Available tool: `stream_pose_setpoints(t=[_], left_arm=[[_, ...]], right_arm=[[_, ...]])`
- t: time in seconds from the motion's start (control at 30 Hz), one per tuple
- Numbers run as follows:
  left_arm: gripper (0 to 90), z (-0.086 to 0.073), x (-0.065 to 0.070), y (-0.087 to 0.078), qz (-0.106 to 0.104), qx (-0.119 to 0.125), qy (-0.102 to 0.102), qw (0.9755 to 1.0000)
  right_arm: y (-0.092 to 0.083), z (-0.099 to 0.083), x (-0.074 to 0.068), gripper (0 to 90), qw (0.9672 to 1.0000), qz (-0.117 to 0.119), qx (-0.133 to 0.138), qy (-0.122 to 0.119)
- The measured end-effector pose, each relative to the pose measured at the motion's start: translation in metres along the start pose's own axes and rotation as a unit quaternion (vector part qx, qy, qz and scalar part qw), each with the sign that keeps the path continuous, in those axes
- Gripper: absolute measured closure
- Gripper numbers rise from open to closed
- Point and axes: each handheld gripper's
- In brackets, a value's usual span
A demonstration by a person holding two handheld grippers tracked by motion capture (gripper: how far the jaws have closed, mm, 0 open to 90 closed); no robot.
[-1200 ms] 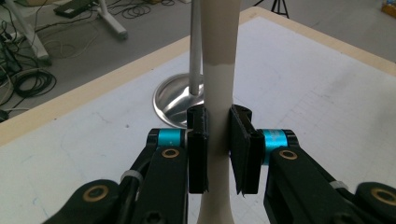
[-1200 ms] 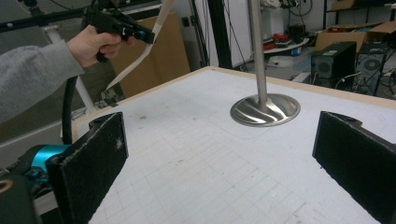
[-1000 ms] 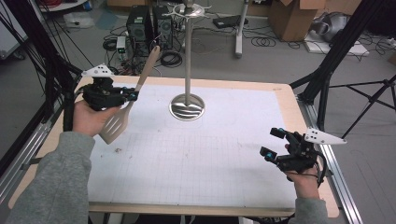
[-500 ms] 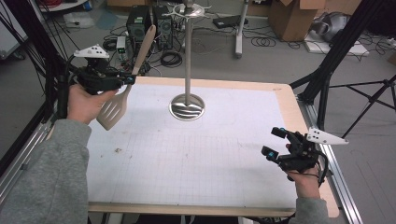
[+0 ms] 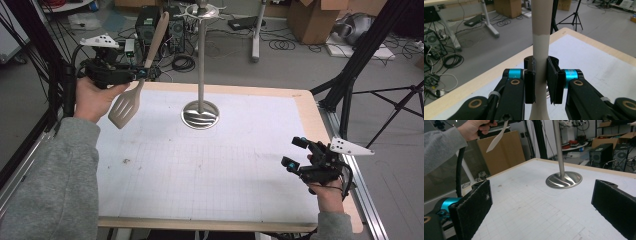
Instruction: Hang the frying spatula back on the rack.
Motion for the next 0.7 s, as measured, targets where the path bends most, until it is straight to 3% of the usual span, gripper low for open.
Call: stream_pose_setpoints(t=[0.27,0.7], left_arm=[[77.8,0.008,0.004,0.006,0.0,-0.002,0.0,1.0],[77.7,0.007,0.004,0.017,-0.003,-0.009,-0.001,1.0]], right_arm=[[-0.001,0.0,-0.001,2.1,1.0,0.001,0.001,0.0],[-0.003,-0.001,0.0,2.1,1.0,0.0,0.005,0.003]])
Point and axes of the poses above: each handheld gripper's, and its own axes: y roughly forward along the jaws, z roughly out of its top, x roughly to its right, and after that the axes turned 3 degrees about z, right-handed
